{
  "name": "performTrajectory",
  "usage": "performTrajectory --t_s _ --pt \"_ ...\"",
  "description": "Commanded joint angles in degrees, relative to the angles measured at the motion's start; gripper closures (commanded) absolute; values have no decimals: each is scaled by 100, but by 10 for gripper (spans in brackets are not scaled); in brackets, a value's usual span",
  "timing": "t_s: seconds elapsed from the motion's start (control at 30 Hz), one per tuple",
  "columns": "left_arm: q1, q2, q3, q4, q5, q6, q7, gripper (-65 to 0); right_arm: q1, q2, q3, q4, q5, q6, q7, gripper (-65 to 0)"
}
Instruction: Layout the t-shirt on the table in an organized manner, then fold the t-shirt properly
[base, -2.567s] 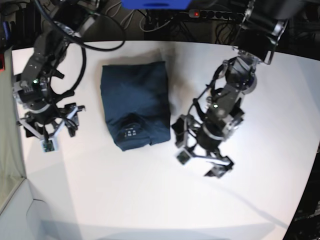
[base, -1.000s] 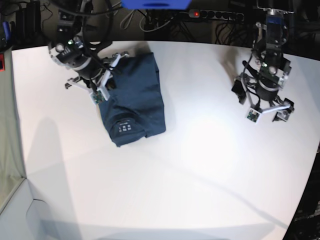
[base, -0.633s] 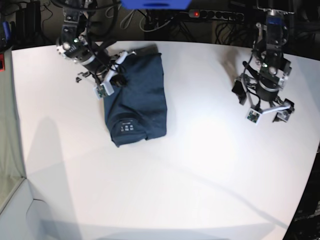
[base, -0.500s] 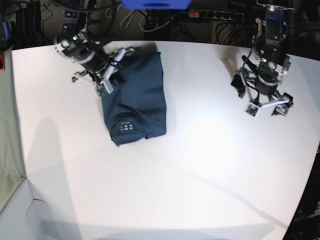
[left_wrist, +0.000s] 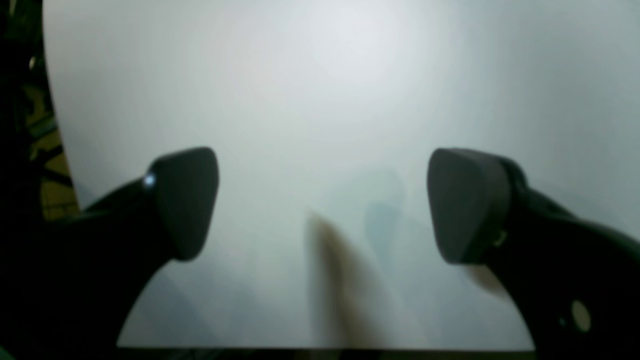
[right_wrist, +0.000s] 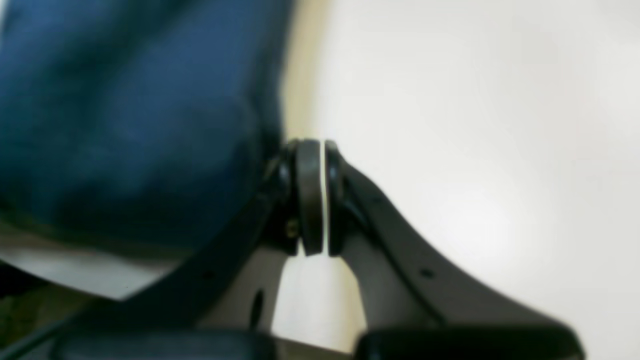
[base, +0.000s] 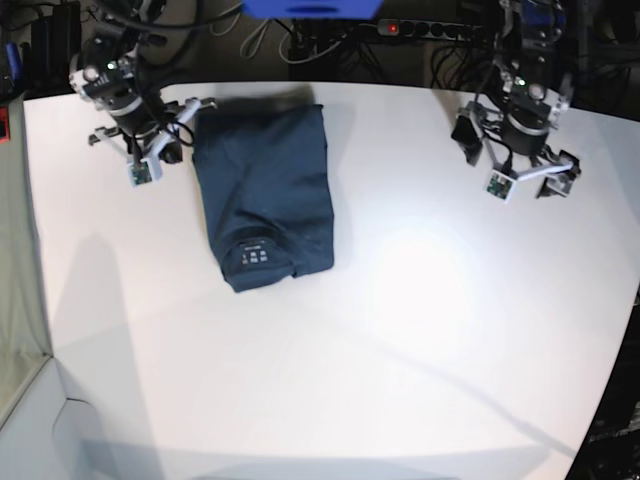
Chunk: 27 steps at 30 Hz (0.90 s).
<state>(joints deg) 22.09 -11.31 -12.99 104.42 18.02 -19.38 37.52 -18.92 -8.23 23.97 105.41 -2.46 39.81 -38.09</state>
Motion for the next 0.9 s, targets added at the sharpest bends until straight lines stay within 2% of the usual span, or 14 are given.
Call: performTrajectory --t_s 0.0,0.37,0.6,0.8,0.87 --pt "29 1 -94 112 31 61 -73 -650 15 10 -1 5 127 19 156 0" --pt "301 45 -287 112 31 61 -73 -650 -117 -25 -19 -444 136 19 156 0" --pt "328 54 -287 120 31 61 -81 -650 -319 -8 -36 -417 787 19 147 0" --pt "398 63 -287 120 31 61 -81 -650 -363 1 34 -400 813 19 156 0" --pt "495 72 -261 164 22 61 -81 -650 -398 10 263 -400 822 19 156 0"
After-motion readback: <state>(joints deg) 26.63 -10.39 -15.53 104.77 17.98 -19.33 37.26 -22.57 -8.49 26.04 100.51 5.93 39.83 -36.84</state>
